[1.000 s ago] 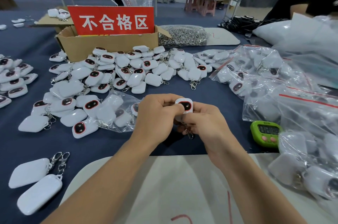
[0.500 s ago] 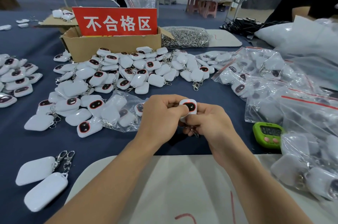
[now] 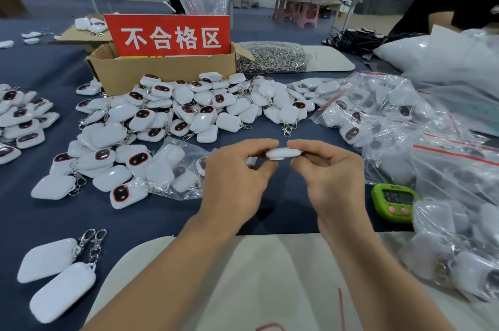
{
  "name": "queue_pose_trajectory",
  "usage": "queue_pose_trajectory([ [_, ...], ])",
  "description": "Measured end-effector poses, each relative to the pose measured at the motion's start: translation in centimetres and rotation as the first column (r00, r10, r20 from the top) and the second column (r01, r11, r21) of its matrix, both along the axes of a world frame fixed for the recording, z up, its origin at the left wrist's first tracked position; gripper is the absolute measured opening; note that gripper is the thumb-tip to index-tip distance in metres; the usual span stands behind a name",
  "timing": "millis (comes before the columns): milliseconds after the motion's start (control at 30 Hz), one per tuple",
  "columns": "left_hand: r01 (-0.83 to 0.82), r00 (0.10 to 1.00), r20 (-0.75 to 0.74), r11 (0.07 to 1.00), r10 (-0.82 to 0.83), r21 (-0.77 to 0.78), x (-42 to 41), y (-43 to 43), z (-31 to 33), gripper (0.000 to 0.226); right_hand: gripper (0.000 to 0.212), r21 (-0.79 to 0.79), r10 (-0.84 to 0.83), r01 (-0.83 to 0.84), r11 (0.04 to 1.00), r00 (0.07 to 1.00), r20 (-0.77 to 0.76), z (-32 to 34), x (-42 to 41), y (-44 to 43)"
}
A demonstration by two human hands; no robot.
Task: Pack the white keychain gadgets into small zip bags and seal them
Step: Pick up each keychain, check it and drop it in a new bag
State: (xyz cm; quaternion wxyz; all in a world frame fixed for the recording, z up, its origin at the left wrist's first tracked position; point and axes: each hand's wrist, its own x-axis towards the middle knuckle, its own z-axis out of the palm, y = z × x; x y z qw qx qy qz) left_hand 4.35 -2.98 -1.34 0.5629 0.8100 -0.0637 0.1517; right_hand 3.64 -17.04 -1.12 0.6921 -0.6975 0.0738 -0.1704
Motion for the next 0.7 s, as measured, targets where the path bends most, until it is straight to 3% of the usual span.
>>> queue_pose_trajectory([
  [167, 0.014, 0.998, 0.059, 0.999, -0.011, -0.036, -0.06, 0.08, 0.02, 0.032, 0.044, -0.041, 0.0, 0.002, 0.999, 0.999, 0.045, 0.05, -0.01, -0.32],
  [300, 0.012, 0.999, 0.047, 0.999, -0.01, -0.042, 0.11, -0.11, -0.13, 0.028, 0.03, -0.017, 0.046, -0.046, 0.999, 0.999, 0.022, 0.19, -0.07, -0.38],
  [467, 0.041, 0.997, 0.057, 0.998, -0.043, 0.041, 0.13, -0.02, -0.36, 0.05, 0.021, 0.052, 0.018, -0.013, 0.999, 0.995, -0.102, 0.07, 0.15, -0.3],
  [700, 0.048, 0.996, 0.071, 0.997, -0.052, 0.057, 0.6, 0.16, -0.76, 0.018, 0.03, 0.104, 0.136, -0.122, 0.987, 0.981, -0.136, 0.41, 0.07, -0.07],
])
